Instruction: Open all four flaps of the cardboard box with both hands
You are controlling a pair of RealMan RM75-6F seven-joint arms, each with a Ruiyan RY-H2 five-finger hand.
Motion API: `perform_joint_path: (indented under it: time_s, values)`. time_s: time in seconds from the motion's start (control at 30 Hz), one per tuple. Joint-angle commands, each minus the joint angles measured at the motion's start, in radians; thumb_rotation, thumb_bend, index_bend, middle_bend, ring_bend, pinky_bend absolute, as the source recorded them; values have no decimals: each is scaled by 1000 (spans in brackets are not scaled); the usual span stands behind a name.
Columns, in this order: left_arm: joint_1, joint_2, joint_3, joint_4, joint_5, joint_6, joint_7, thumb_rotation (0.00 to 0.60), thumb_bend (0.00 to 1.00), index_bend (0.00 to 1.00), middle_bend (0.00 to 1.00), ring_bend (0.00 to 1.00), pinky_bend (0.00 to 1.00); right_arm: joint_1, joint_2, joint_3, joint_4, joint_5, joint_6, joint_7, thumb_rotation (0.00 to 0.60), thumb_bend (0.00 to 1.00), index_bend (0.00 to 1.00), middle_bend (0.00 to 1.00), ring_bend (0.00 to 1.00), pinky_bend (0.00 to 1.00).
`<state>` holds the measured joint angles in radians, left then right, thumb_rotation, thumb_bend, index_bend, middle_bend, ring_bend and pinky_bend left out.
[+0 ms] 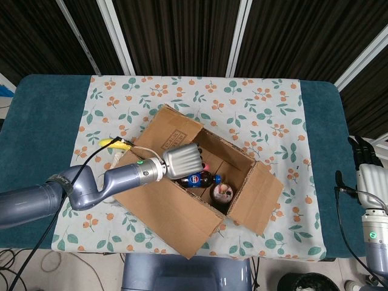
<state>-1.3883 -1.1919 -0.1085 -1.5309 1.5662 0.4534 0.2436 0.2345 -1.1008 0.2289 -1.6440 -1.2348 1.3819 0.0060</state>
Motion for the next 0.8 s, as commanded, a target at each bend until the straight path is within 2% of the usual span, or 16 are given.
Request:
perform_joint_path:
  time_s: [0.03, 0.4, 0.8]
  values:
    - [4, 26, -9, -18, -9, 11, 5, 600, 988, 434, 487, 370, 408, 0, -1, -1, -2, -3, -1, -2, 600, 505, 0, 0, 39, 225]
    - [31, 144, -29, -83, -40, 42, 22, 600, 988, 439, 494, 375, 414, -1, -3, -2, -11, -11, -2, -4, 600, 506, 0, 0, 39, 225]
    - [101, 315, -36, -141, -78, 90, 42, 600, 988, 444, 498, 379, 417, -2, -5, -3, -14, -17, -5, -5, 600, 506, 0, 0, 40, 225]
